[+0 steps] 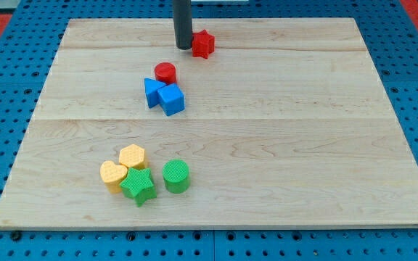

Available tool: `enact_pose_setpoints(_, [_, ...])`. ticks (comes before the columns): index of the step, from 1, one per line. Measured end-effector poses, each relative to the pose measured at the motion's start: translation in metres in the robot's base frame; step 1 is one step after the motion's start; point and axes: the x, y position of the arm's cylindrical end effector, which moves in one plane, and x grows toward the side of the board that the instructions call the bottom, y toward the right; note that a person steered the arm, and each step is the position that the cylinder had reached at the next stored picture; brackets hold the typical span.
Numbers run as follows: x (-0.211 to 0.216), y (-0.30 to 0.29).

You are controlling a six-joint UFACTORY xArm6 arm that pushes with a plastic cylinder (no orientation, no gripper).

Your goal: Push the blue cube along with blue triangle a bit left

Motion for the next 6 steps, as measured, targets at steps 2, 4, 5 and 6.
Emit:
enact_pose_setpoints(2, [0.024,0.038])
enact_pose_setpoints(4, [0.07,0.03])
enact_pose_setpoints(5, [0.122,0.032])
enact_pose_setpoints(6, [0.129,-0.014])
